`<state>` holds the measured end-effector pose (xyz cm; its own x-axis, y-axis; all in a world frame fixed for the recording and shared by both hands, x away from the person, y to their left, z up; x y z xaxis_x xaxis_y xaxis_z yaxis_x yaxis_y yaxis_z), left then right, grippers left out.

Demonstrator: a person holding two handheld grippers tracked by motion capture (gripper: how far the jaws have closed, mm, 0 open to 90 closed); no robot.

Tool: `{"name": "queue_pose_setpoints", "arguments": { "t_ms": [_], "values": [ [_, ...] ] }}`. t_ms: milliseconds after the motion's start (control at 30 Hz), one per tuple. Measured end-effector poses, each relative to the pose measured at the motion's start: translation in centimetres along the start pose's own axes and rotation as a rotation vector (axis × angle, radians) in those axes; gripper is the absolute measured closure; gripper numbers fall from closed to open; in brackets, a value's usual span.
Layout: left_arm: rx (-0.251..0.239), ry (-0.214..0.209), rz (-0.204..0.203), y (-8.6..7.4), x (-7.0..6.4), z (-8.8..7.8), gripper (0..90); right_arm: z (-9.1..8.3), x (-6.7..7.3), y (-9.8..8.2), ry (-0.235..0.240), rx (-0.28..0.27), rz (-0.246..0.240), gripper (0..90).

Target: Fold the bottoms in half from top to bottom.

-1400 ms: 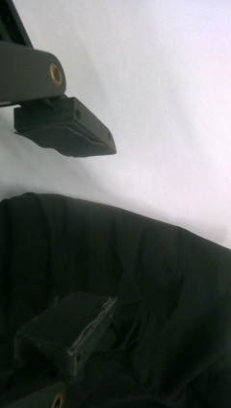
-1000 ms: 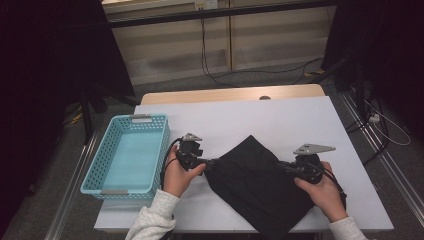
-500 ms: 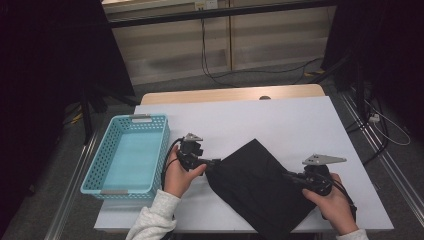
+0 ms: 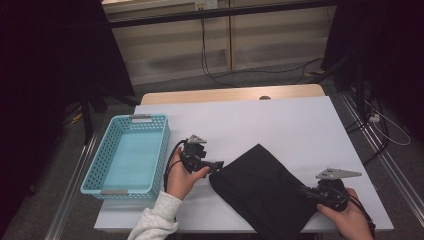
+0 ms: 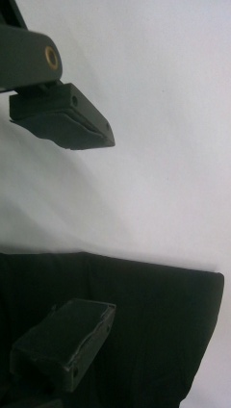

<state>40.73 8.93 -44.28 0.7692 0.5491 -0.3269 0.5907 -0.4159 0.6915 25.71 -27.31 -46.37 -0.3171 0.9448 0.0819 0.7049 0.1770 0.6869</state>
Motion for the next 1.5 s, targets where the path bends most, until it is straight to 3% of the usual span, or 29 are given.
{"name": "queue_pose_setpoints", "arguments": {
  "t_ms": [100,133,267,333,367,433,567,667,767,800,867,933,1067,1233,1367,1400,1500],
  "values": [
    [-0.003,-0.001,-0.001,0.0,-0.1,0.0,18.5,0.0,0.0,0.1,-0.005,-0.007,-0.004,80.5],
    [0.002,-0.002,-0.001,0.0,0.0,0.0,18.5,0.1,0.2,0.1,-0.03,-0.012,-0.036,74.2],
    [0.005,-0.004,-0.004,-0.1,0.0,0.0,18.5,0.2,0.2,0.3,-0.059,0.005,-0.033,56.1],
    [0.005,-0.002,-0.004,-0.1,0.0,0.0,18.5,0.2,0.2,0.2,-0.062,0.004,-0.034,58.6],
    [0.004,-0.003,-0.005,-0.1,0.0,0.0,18.5,0.2,0.5,0.2,-0.022,0.002,-0.055,76.0],
    [0.003,-0.002,-0.004,-0.1,-0.1,0.0,18.5,0.3,0.9,0.3,-0.028,0.002,-0.081,81.5],
    [0.004,-0.007,-0.005,-0.1,-0.1,0.1,18.6,0.4,1.3,0.7,-0.023,0.005,-0.095,83.4],
    [0.002,-0.004,-0.006,-0.1,-0.1,0.1,18.6,-0.6,0.4,2.2,-0.01,-0.101,-0.028,84.0],
    [0.005,-0.005,-0.007,-0.1,0.0,0.1,18.6,-0.6,-0.2,2.7,-0.032,-0.105,-0.028,84.0],
    [0.012,-0.006,-0.006,-0.1,0.0,0.1,18.7,0.5,-0.8,2.3,-0.029,-0.063,-0.015,83.3],
    [0.015,-0.008,-0.002,-0.2,-0.1,0.1,18.9,1.2,-1.0,1.6,-0.06,-0.056,-0.014,82.7],
    [0.012,-0.012,-0.009,-0.3,-0.2,0.1,19.3,1.5,-1.0,1.3,-0.043,-0.045,-0.004,81.3],
    [0.02,-0.031,-0.016,-0.6,-0.3,0.0,20.1,1.2,-0.8,1.4,-0.061,-0.042,-0.022,61.5],
    [0.027,-0.036,-0.017,-1.2,-0.6,-0.5,21.1,0.8,-0.7,1.1,-0.075,-0.08,-0.026,39.2],
    [0.038,-0.056,-0.03,-1.7,-0.8,-0.6,23.8,0.4,-0.7,1.1,-0.088,-0.11,-0.022,32.7],
    [0.05,-0.063,-0.036,-2.2,-0.7,-0.6,26.1,0.0,-0.7,1.2,-0.08,-0.132,0.006,28.2],
    [0.057,-0.08,-0.057,-2.7,-0.7,-0.6,31.9,-0.2,-0.5,1.3,-0.1,-0.146,-0.001,26.1]
  ]
}}
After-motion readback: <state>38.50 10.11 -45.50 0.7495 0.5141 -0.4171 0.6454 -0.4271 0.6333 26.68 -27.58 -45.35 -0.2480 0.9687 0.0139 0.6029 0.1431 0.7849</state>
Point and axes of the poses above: each handheld gripper's, and its own axes: z roughly forward along the jaws, y roughly out of its top, x roughly to its left, the point moved 1 cm from there along z, roughly forward along the jaws, and after that the axes turned 10 degrees about -y, right-handed, at the moved point
